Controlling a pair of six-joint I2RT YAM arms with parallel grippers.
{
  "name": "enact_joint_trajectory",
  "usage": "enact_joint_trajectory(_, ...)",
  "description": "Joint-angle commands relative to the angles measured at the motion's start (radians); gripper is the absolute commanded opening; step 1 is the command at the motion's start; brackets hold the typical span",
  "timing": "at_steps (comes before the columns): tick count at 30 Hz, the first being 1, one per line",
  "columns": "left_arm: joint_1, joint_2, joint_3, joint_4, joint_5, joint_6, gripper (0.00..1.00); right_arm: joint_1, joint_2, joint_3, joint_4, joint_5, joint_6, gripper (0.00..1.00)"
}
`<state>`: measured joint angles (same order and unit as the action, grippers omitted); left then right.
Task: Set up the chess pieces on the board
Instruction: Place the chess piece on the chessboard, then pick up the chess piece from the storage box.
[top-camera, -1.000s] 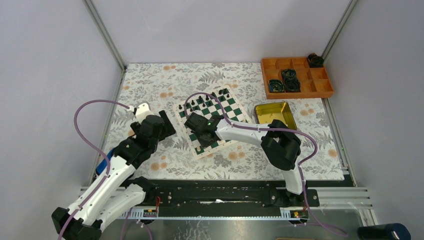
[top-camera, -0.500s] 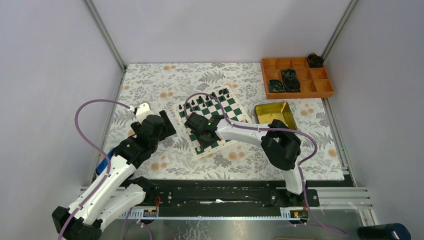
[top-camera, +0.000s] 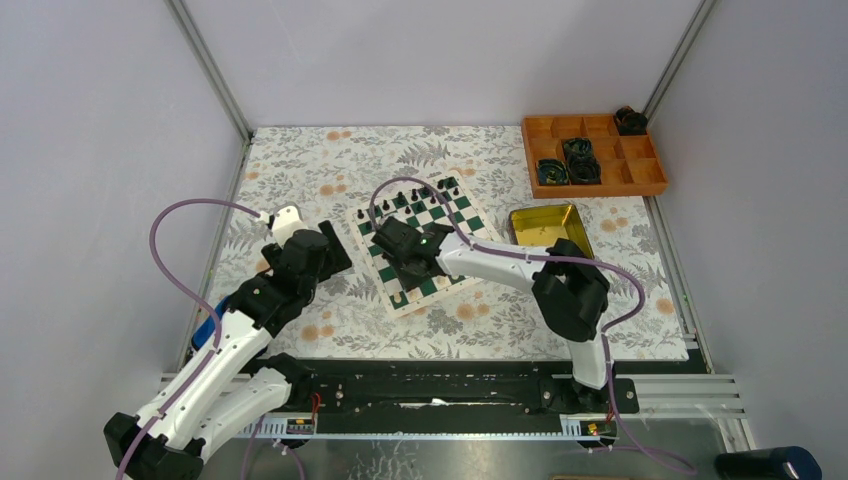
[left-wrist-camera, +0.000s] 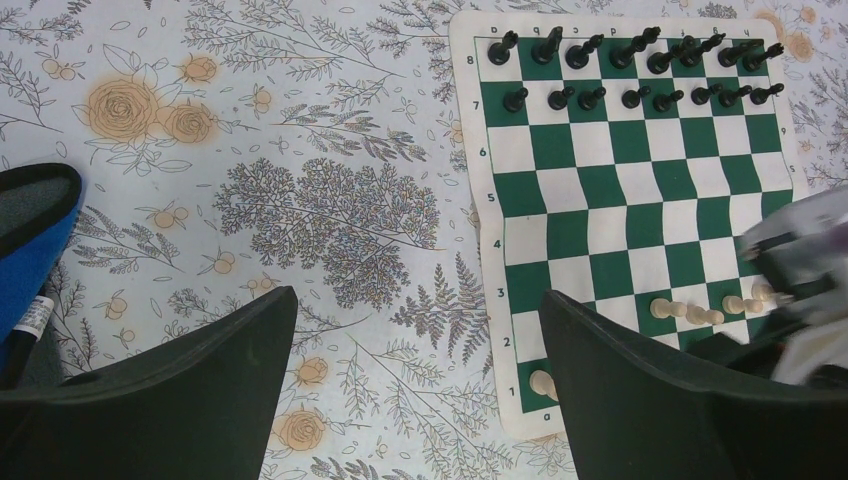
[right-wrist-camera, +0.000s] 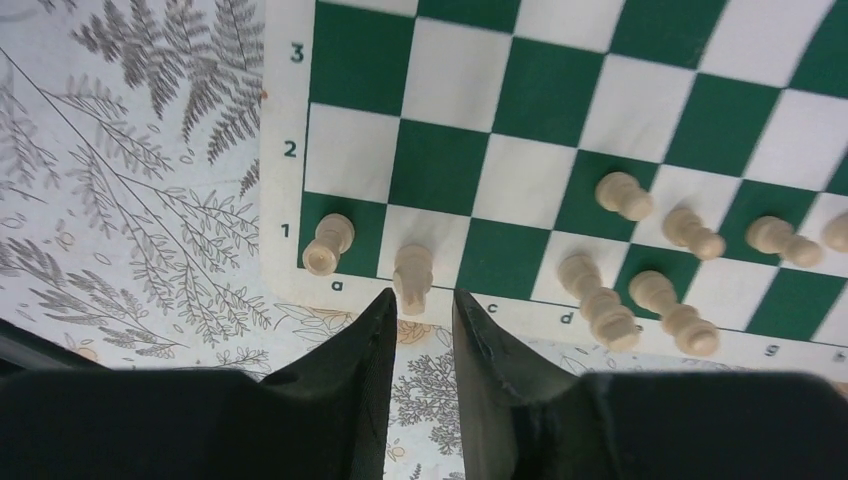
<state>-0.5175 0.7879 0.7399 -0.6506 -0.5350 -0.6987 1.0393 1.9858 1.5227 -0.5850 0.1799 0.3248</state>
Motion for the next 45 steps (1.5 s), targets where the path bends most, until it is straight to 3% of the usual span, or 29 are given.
enact_joint_trajectory(1,-0.008,0.003,-0.005,0.024,-0.005,-0.005,0.99,-0.04,-0.12,0.083,-0.025,0.064,-0.021,0.34)
enact_joint_trajectory(12,-0.008,0.056,0.003,0.077,0.025,0.006,0.99,-0.26,-0.319,-0.012,-0.023,0.192,0.0,0.51)
enact_joint_trajectory(21,-0.009,0.122,0.013,0.129,0.06,0.022,0.99,-0.52,-0.482,-0.225,0.016,0.228,0.029,0.52)
enact_joint_trajectory(34,-0.008,0.183,0.025,0.172,0.083,0.056,0.99,-0.751,-0.47,-0.402,0.071,0.182,0.065,0.52)
enact_joint_trajectory(45,-0.009,0.191,0.03,0.176,0.081,0.079,0.99,-0.819,-0.398,-0.428,0.092,0.122,0.089,0.49)
